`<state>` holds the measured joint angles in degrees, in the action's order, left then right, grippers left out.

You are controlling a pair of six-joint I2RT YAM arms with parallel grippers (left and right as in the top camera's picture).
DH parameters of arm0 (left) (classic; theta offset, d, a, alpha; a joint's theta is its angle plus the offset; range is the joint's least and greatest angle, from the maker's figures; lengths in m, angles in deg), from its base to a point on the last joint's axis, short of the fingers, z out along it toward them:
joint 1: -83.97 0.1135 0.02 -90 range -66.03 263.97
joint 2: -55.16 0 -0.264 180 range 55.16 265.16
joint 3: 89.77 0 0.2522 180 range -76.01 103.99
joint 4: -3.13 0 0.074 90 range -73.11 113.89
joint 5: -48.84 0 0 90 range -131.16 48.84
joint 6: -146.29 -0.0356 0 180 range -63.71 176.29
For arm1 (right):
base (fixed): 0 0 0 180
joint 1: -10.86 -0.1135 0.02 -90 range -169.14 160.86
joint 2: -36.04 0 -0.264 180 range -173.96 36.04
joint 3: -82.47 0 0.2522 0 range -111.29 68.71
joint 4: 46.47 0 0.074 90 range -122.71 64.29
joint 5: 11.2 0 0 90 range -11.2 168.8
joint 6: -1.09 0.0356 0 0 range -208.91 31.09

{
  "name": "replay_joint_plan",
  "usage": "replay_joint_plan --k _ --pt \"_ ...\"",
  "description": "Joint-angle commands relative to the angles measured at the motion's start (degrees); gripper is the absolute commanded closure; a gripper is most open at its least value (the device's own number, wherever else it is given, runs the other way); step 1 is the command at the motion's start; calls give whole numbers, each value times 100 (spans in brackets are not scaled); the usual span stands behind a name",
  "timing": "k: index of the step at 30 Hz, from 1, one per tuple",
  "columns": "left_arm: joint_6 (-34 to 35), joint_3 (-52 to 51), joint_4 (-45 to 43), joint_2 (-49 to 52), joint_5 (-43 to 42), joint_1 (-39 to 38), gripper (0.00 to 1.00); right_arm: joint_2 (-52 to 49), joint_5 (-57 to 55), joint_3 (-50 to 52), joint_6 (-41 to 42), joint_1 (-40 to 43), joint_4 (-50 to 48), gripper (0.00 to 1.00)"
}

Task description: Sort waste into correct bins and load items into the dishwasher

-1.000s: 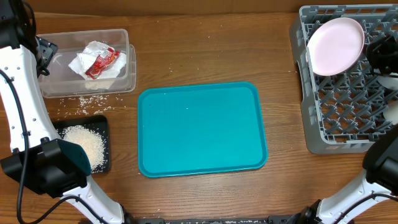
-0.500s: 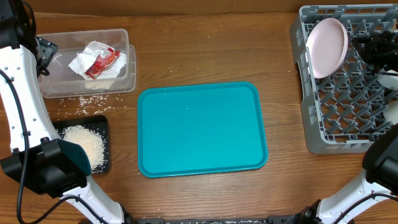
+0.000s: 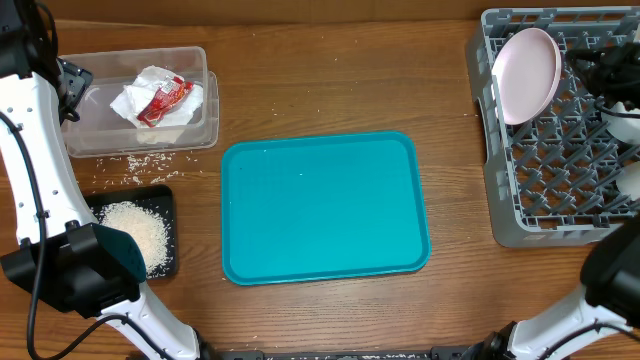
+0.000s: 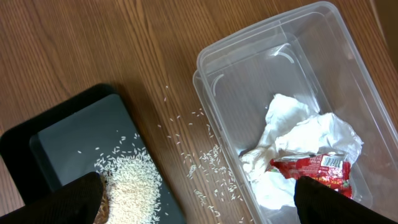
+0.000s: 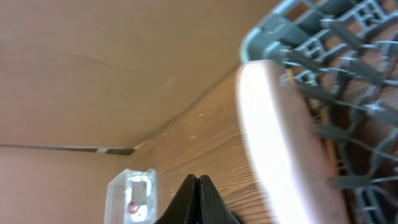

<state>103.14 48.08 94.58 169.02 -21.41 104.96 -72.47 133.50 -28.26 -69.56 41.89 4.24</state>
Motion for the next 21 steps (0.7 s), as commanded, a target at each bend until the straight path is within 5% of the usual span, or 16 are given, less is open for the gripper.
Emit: replay_joint_plan --k 1,9,21 --pt "116 -20 2 -166 74 -39 0 811 227 -57 -92 -22 326 96" --pt "116 -20 0 -166 74 -39 0 2282 50 -57 -730 -22 2247 96" --pt "116 -20 2 -166 74 -39 0 4221 -1178 -33 -2745 -22 5628 96"
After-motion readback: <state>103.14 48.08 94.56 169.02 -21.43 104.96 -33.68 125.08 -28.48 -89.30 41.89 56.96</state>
